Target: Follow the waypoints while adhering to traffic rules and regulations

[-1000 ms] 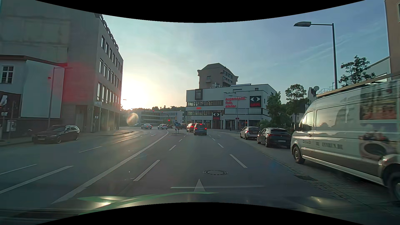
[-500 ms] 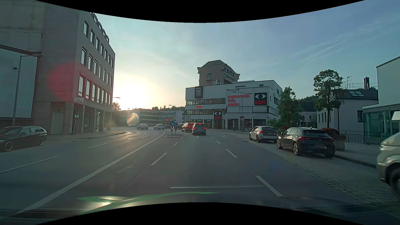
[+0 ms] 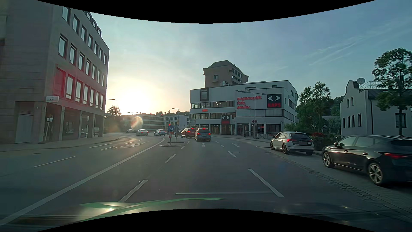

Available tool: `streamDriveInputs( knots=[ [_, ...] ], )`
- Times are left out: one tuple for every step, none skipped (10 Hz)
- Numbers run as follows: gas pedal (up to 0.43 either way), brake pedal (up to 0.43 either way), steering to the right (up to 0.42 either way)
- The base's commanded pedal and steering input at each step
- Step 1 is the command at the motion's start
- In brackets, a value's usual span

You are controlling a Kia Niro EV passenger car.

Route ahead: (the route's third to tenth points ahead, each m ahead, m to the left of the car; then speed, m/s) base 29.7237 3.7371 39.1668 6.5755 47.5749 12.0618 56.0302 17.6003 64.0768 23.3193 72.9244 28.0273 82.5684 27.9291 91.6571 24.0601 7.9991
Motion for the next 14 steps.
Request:
streamDriveInputs(
  knots=[
    [0.0, 0.043, 0.001],
    [0.0, 0.067, 0.0],
    [0.0, 0.091, 0.0],
    [0.0, 0.11, 0.0],
    [0.0, 0.116, 0.0],
    [0.0, 0.116, -0.001],
    [0.0, 0.116, -0.001],
    [0.0, 0.104, -0.001],
    [0.0, 0.104, -0.001],
    [0.0, 0.104, -0.001],
    [0.0, 0.104, -0.001],
    [0.0, 0.098, -0.001],
    [0.0, 0.085, -0.001],
    [0.0, 0.085, -0.001]
  ],
)
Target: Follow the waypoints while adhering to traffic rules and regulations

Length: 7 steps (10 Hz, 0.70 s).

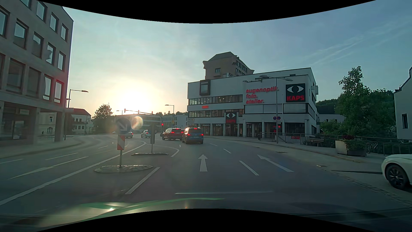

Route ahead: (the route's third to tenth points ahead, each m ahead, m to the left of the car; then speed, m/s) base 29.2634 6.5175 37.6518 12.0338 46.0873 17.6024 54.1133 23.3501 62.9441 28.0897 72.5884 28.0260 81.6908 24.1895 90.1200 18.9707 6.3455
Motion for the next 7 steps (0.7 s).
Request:
streamDriveInputs(
  knots=[
    [0.0, 0.085, -0.001],
    [0.0, 0.091, -0.001],
    [0.0, 0.091, -0.001],
    [0.0, 0.098, -0.001],
    [0.0, 0.098, -0.001],
    [0.0, 0.091, -0.001],
    [0.0, 0.091, -0.001]
  ],
)
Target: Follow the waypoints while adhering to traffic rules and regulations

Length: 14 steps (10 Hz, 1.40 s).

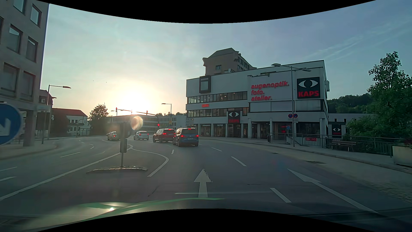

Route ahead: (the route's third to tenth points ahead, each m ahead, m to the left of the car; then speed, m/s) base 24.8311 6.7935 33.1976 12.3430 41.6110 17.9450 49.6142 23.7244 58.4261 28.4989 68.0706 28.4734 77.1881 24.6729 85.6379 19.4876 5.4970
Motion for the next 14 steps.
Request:
streamDriveInputs(
  knots=[
    [0.0, 0.085, -0.001],
    [0.0, 0.079, -0.001],
    [0.0, 0.067, -0.002],
    [0.0, 0.073, -0.002],
    [0.0, 0.079, -0.002],
    [0.0, 0.079, -0.002],
    [0.0, 0.091, -0.002],
    [0.0, 0.091, -0.003],
    [0.0, 0.085, -0.003],
    [0.0, 0.085, -0.002],
    [0.0, 0.073, -0.003],
    [0.0, 0.067, -0.003],
    [0.0, 0.061, -0.004],
    [0.0, 0.049, -0.011]
  ],
)
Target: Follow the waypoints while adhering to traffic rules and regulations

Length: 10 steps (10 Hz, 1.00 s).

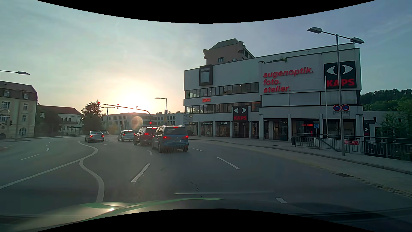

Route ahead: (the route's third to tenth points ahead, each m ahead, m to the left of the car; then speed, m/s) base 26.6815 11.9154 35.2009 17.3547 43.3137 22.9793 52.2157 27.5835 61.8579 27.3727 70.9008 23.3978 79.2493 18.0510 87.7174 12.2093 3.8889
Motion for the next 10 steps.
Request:
streamDriveInputs(
  knots=[
    [0.0, 0.03, -0.023],
    [0.0, 0.018, -0.041],
    [0.0, 0.012, -0.056],
    [0.0, 0.012, -0.07],
    [0.0, 0.012, -0.087],
    [0.0, 0.006, -0.099],
    [0.0, 0.0, -0.109],
    [0.0, 0.0, -0.118],
    [0.0, 0.0, -0.119],
    [0.0, 0.018, -0.116]
  ],
)
